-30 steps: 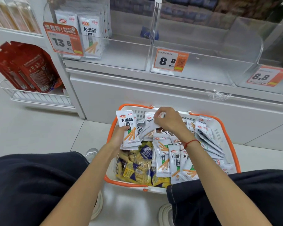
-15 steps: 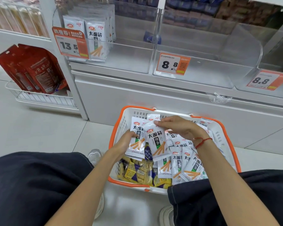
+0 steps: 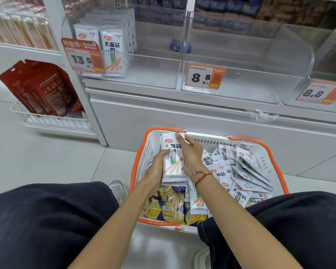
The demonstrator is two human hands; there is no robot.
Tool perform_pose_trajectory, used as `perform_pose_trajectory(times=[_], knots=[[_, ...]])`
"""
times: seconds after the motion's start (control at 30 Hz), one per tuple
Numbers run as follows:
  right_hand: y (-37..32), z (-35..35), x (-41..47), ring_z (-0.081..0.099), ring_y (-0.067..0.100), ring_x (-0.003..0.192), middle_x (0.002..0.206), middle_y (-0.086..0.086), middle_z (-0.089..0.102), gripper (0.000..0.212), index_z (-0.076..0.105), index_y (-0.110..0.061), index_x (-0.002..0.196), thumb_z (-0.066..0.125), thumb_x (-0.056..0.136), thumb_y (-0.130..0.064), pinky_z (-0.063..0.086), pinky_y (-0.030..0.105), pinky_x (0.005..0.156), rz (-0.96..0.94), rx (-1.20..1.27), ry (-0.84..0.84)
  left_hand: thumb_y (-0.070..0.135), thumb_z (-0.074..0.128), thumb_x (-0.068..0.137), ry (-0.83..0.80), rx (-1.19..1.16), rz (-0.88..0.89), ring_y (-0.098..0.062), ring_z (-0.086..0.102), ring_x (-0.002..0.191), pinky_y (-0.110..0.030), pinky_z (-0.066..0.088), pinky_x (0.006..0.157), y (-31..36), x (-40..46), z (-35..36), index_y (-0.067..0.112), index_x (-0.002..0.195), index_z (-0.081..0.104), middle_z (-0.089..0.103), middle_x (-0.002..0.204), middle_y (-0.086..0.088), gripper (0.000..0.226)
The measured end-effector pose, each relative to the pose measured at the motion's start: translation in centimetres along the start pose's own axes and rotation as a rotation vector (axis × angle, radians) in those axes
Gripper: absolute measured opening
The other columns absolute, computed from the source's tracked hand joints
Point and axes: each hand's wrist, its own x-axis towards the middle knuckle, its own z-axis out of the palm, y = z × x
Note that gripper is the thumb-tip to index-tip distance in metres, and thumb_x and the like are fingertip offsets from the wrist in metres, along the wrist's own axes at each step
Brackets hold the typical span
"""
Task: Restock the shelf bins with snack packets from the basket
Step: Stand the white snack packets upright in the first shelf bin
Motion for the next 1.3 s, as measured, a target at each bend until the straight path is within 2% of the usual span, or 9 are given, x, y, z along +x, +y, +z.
perform_pose_trajectory(times=[0.1, 0.27, 0.47, 0.57, 0.63, 0.77, 0.9, 1.1, 1.3], knots=[[-0.9, 0.7, -0.4, 0.063, 0.019, 0.074, 0.098, 0.012, 0.066, 0.024, 0.057, -0.019, 0.107, 0.068, 0.086, -0.02, 0.056, 0.028, 0.062, 0.044, 0.098, -0.074, 0.028, 0.047, 0.095, 0.052, -0.029, 0.021, -0.026, 0.068, 0.089, -0.044, 0.051, 0.092, 1.4, 0.2, -0.8, 0.021, 0.105, 0.067, 0.073, 0.098, -0.006, 0.023], [-3.2, 2.8, -2.1, 0.06, 0.014, 0.088, 0.105, 0.001, 0.061, 0.043, 0.051, -0.019, 0.123, 0.053, 0.087, -0.043, 0.049, 0.032, 0.073, -0.076, -0.35, -0.399, 0.032, 0.042, 0.095, 0.083, -0.11, 0.108, -0.017, 0.066, 0.054, -0.028, 0.053, 0.055, 6.9, 0.1, -1.1, 0.019, 0.097, 0.065, 0.07, 0.071, -0.001, 0.027], [-9.0, 6.3, -3.0, 0.049, 0.025, 0.116, 0.122, 0.007, 0.05, 0.064, 0.048, -0.018, 0.126, 0.03, 0.079, -0.056, 0.039, 0.045, 0.101, -0.372, -0.683, -0.414, 0.032, 0.038, 0.097, 0.016, -0.013, 0.214, -0.01, 0.062, 0.043, -0.023, 0.049, 0.051, 13.6, -0.4, -0.7, 0.02, 0.084, 0.064, 0.067, 0.055, 0.004, 0.031], [-12.5, 7.8, -2.7, 0.048, 0.025, 0.105, 0.118, 0.007, 0.049, 0.041, 0.05, -0.012, 0.116, 0.032, 0.091, -0.039, 0.041, 0.035, 0.086, -0.424, -0.785, -0.415, 0.028, 0.037, 0.095, 0.01, 0.041, 0.271, -0.015, 0.064, 0.053, -0.028, 0.048, 0.061, 17.3, -0.3, -0.6, 0.018, 0.087, 0.064, 0.069, 0.062, 0.001, 0.03], [-15.2, 8.8, -2.3, 0.051, 0.024, 0.087, 0.107, 0.01, 0.052, 0.019, 0.053, -0.016, 0.097, 0.038, 0.093, -0.027, 0.038, 0.03, 0.066, -0.454, -0.761, -0.445, 0.022, 0.043, 0.088, -0.004, 0.056, 0.318, -0.019, 0.061, 0.063, -0.03, 0.046, 0.067, 20.1, -0.1, -0.7, 0.015, 0.087, 0.062, 0.068, 0.066, -0.002, 0.02], [-20.1, 10.8, -1.3, 0.056, 0.02, 0.075, 0.089, 0.008, 0.063, 0.017, 0.064, -0.008, 0.101, 0.051, 0.093, -0.015, 0.044, 0.032, 0.071, -0.327, -0.49, -0.532, 0.038, 0.06, 0.06, 0.048, 0.396, 0.354, -0.021, 0.053, 0.072, -0.03, 0.039, 0.072, 26.2, 0.8, -1.3, 0.015, 0.081, 0.059, 0.063, 0.076, -0.003, 0.031], [-23.8, 12.6, 1.0, 0.055, 0.013, 0.064, 0.075, 0.001, 0.059, 0.014, 0.055, -0.016, 0.094, 0.042, 0.097, -0.018, 0.041, 0.025, 0.059, -0.111, -0.273, -0.665, 0.028, 0.047, 0.087, -0.053, 0.609, 0.261, -0.017, 0.046, 0.061, -0.025, 0.037, 0.058, 31.9, 2.6, -1.0, 0.013, 0.082, 0.053, 0.055, 0.074, -0.004, 0.017], [-25.9, 16.8, 7.7, 0.056, 0.018, 0.069, 0.084, 0.009, 0.067, 0.017, 0.056, -0.014, 0.082, 0.043, 0.093, -0.015, 0.046, 0.03, 0.08, -0.193, -0.374, -0.48, 0.01, 0.044, 0.093, -0.051, 0.604, 0.213, -0.007, 0.051, 0.039, -0.016, 0.041, 0.044, 35.9, 8.3, 0.9, 0.011, 0.078, 0.049, 0.056, 0.055, 0.001, 0.016], [-24.4, 20.4, 14.1, 0.063, 0.028, 0.09, 0.103, 0.015, 0.063, 0.019, 0.052, -0.005, 0.112, 0.041, 0.096, -0.005, 0.048, 0.033, 0.07, -0.372, -0.445, -0.275, 0.0, 0.039, 0.096, 0.04, 0.499, 0.26, -0.023, 0.058, 0.075, -0.034, 0.049, 0.074, 34.8, 17.2, 1.7, 0.01, 0.087, 0.056, 0.065, 0.091, -0.017, 0.021]])
